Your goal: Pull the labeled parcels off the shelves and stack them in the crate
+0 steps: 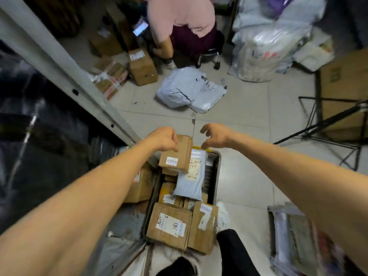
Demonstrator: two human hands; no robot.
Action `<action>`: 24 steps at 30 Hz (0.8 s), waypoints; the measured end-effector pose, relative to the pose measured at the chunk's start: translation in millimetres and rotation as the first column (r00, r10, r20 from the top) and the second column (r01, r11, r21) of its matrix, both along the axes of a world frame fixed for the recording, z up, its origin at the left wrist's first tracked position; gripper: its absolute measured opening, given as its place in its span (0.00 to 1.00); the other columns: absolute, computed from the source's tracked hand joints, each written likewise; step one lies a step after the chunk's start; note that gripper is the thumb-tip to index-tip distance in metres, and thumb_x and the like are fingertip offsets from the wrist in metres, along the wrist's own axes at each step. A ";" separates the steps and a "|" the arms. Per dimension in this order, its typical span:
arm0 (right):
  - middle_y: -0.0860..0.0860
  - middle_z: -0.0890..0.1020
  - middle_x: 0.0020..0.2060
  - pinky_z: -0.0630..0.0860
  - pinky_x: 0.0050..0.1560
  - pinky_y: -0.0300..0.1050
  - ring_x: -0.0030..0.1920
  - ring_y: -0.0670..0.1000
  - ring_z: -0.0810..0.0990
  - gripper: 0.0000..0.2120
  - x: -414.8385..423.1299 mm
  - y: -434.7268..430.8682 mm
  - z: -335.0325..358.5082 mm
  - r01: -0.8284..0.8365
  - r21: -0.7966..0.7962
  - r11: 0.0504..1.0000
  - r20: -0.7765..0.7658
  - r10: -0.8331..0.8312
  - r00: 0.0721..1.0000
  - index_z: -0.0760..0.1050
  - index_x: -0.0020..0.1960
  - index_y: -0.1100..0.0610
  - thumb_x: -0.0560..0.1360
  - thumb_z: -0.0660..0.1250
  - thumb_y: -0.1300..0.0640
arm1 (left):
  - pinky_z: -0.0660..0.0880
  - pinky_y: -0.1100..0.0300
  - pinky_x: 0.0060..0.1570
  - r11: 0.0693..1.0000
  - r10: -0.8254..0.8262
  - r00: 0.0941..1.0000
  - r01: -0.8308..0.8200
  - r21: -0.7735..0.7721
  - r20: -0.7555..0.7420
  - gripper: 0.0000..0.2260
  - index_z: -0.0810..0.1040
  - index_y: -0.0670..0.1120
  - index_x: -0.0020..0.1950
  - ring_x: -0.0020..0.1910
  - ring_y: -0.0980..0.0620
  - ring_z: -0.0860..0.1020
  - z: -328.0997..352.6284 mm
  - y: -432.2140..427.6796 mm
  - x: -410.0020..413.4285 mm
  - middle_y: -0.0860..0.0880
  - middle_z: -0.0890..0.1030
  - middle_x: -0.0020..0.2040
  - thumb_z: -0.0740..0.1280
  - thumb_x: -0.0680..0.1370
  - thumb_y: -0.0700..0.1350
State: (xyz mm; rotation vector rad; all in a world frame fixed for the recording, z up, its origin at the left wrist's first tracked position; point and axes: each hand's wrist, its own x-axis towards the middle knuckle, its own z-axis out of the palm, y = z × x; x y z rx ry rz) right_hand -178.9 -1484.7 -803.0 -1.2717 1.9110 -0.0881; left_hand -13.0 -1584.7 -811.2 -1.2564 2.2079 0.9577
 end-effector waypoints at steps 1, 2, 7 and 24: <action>0.56 0.75 0.66 0.71 0.62 0.46 0.64 0.56 0.75 0.29 -2.1 4.5 28.2 -0.028 -0.002 1.000 -0.040 0.028 0.999 0.70 0.70 0.58 0.72 0.74 0.54 | 0.74 0.56 0.55 0.999 -0.042 0.999 0.042 -0.019 -0.001 0.10 0.79 0.47 0.48 0.52 0.49 0.78 27.4 4.7 -6.1 0.52 0.79 0.45 0.76 0.70 0.44; 0.56 0.76 0.64 0.72 0.61 0.46 0.63 0.56 0.75 0.29 -3.9 9.8 55.2 -0.047 -0.011 0.999 -0.077 0.046 0.996 0.71 0.69 0.58 0.71 0.74 0.53 | 0.74 0.56 0.54 0.997 -0.073 0.997 0.073 -0.034 -0.007 0.11 0.79 0.46 0.49 0.53 0.49 0.78 53.0 10.6 -11.4 0.50 0.81 0.47 0.76 0.70 0.44; 0.55 0.79 0.60 0.75 0.57 0.48 0.59 0.55 0.77 0.26 -10.2 37.1 181.6 -0.047 -0.164 0.985 -0.186 0.016 0.982 0.73 0.67 0.57 0.71 0.73 0.52 | 0.75 0.56 0.53 0.972 -0.193 0.980 0.185 -0.142 -0.047 0.13 0.82 0.43 0.55 0.54 0.48 0.79 164.4 39.5 -26.6 0.46 0.82 0.54 0.74 0.72 0.46; 0.57 0.79 0.54 0.78 0.52 0.53 0.52 0.58 0.78 0.22 86.7 130.0 353.6 -0.604 -0.207 0.770 -0.420 0.488 0.765 0.75 0.61 0.62 0.72 0.72 0.52 | 0.78 0.52 0.54 0.910 0.209 0.962 -0.257 -0.326 -0.177 0.10 0.83 0.45 0.52 0.52 0.48 0.80 334.2 205.0 109.9 0.46 0.83 0.51 0.73 0.73 0.48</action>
